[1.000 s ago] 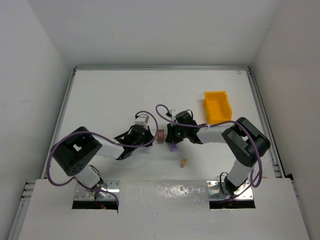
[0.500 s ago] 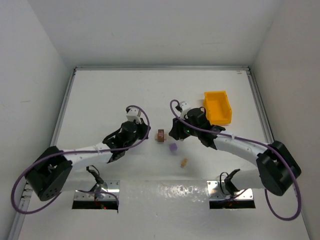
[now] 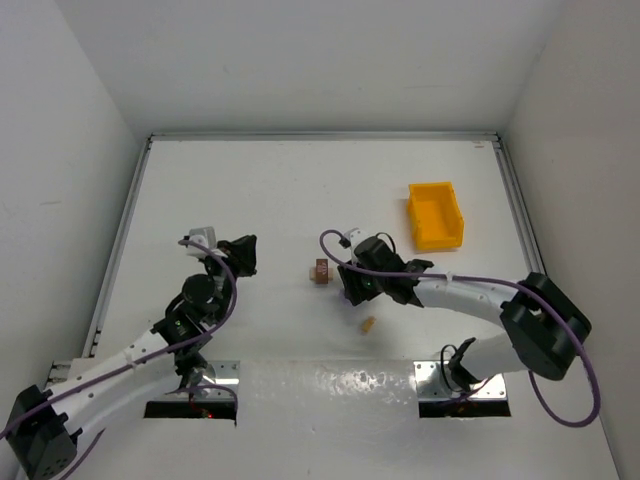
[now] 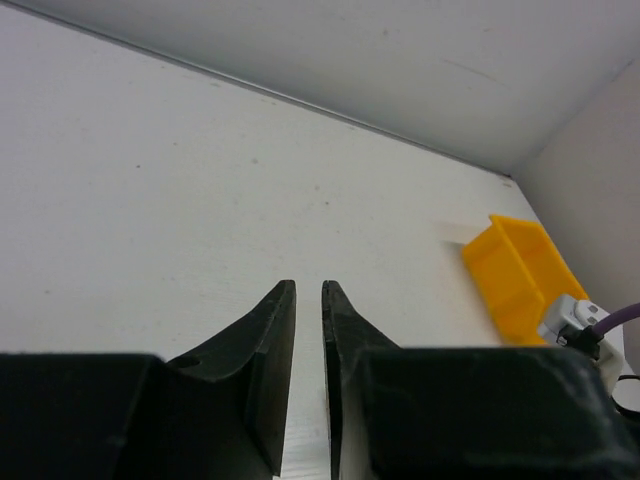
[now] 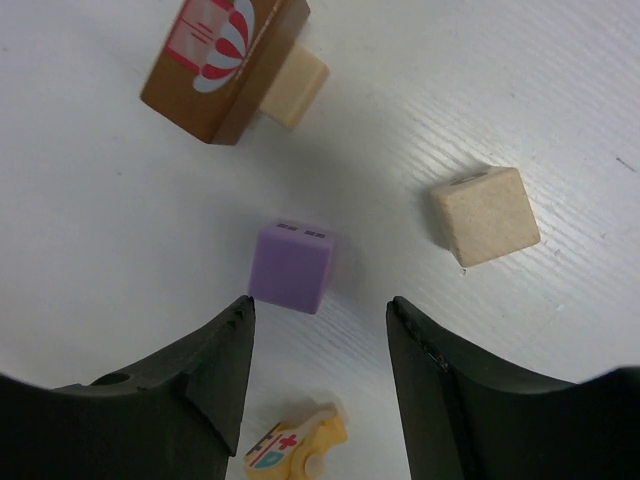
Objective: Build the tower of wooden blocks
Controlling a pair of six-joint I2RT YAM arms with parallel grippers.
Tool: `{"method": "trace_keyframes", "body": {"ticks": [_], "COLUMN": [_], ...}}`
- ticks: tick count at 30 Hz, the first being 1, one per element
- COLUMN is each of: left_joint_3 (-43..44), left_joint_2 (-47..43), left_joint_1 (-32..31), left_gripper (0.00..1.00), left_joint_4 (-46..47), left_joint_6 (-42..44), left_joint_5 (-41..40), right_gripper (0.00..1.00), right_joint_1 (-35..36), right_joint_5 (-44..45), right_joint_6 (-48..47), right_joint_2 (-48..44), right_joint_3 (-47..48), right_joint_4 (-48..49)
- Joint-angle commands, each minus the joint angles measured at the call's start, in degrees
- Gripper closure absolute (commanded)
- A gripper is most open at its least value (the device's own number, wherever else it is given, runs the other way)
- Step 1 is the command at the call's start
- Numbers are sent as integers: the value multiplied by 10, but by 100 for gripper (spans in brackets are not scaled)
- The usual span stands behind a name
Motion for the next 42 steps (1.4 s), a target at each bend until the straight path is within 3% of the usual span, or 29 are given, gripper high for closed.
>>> {"method": "trace_keyframes", "body": {"ticks": [1,8,16,23,33,42], "left_joint_3": [-1,24,22,23,26,29], "left_joint_2": [-2,57,67,75,73,61], "left_joint_1": [-4,-4,-4,-4,-4,-4], "left_gripper": [84,83,83,83,83,83], "left_joint_4": [-11,-24,-18,-17,-22,-43], "left_joint_6": [7,7,8,7,4,-7], "left_joint_5": [-45,-49,-47,-50,-45,-79], "right_gripper": [46,47,52,67,70,72], "right_joint_1": [9,15,16,15,18,24], "right_joint_5": [15,10,29,49,85,126], "right_joint_6": [-5,12,16,20,30,111], "right_joint_2": [31,57,86,81,12,41], "right_joint_3": [43,54,55,65,111,187], "right_joint_4": [-4,13,20,17,-38,-73]}}
